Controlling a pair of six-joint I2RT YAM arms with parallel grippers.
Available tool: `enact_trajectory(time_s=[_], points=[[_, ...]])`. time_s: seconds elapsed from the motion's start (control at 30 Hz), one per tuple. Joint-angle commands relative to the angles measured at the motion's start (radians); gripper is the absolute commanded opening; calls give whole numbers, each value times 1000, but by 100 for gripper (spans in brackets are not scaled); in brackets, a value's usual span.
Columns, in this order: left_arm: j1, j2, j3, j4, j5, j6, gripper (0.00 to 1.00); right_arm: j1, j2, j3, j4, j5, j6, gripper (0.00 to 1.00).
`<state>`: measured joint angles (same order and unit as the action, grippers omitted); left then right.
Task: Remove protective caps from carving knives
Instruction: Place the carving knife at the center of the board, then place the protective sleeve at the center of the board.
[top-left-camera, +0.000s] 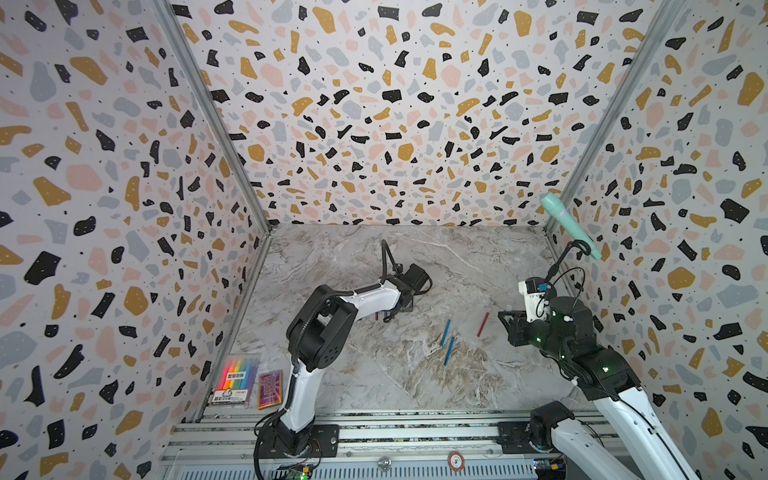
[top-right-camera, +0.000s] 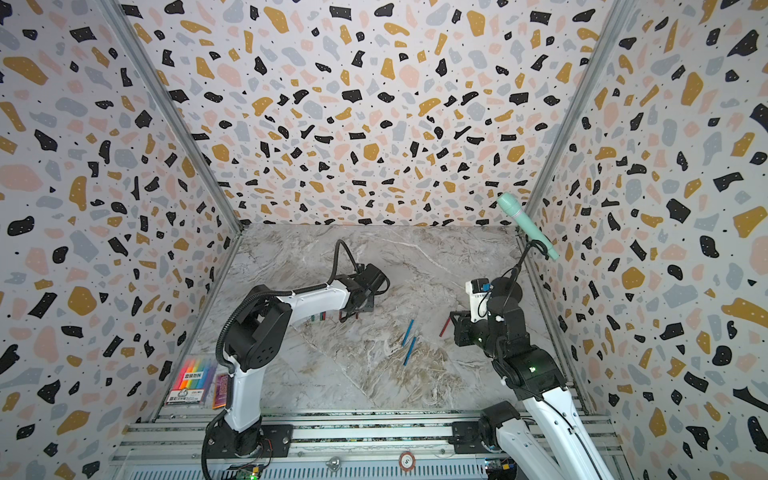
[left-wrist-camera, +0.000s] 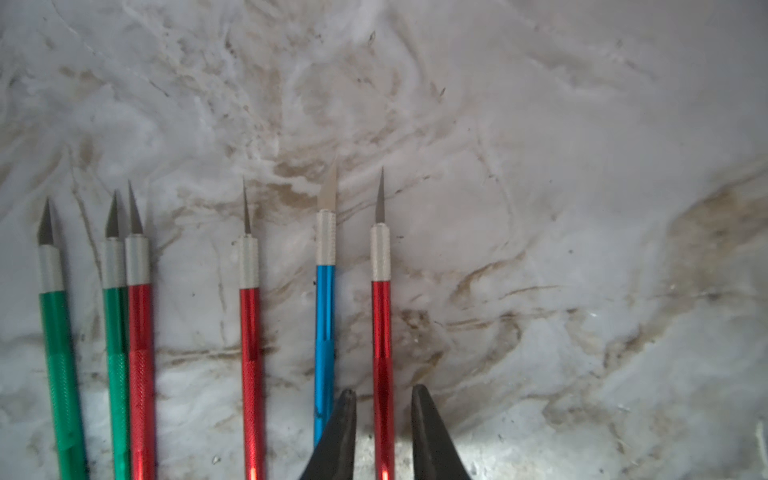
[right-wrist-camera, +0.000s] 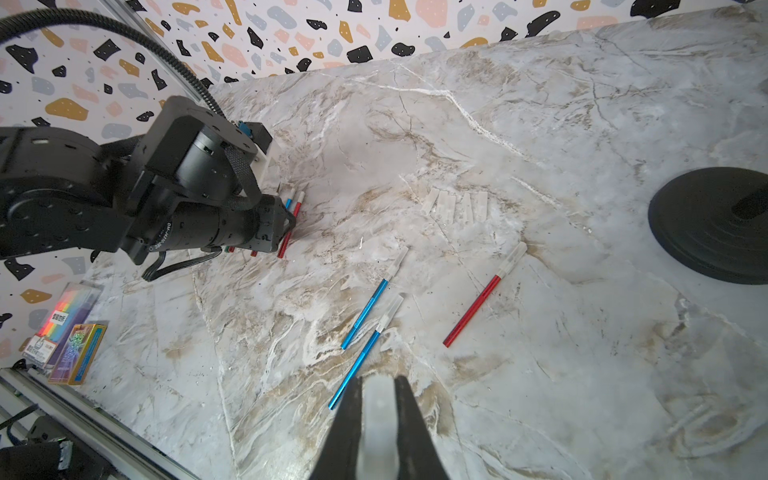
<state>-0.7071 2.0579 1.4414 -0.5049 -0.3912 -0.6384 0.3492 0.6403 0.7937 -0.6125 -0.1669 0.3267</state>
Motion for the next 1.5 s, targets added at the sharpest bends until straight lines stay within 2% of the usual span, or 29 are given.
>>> enact_trajectory(time_s=[0.0, 0.27, 0.47, 0.6, 0.77, 0.9, 1.0, 1.03, 1.3, 1.47], points=[[6, -42, 44, -34, 28, 20, 27, 5, -11, -2, 12, 8, -8, 0], [6, -129, 152, -67, 64, 56, 35, 5, -2, -1, 8, 11, -5, 0], [7, -175, 252, -120, 75, 117, 46, 6, 14, 0, 2, 18, -3, 0], [6, -227, 261, -122, 87, 165, 57, 5, 30, 5, -3, 26, 1, 0], [6, -357, 142, -40, 88, 239, 75, 5, 71, 15, -17, 35, 9, 0], [6, -495, -31, 72, 70, 279, 89, 5, 139, 41, -44, 48, 18, 0], [6, -590, -149, 136, 64, 302, 94, 5, 206, 69, -63, 56, 22, 0], [6, -621, -188, 156, 60, 306, 100, 5, 235, 78, -68, 58, 24, 0], [6, -818, -472, 315, -85, 324, 100, 7, 444, 181, -89, 89, 33, 0], [5, -830, -526, 348, -132, 334, 100, 12, 627, 264, -98, 129, 24, 0]])
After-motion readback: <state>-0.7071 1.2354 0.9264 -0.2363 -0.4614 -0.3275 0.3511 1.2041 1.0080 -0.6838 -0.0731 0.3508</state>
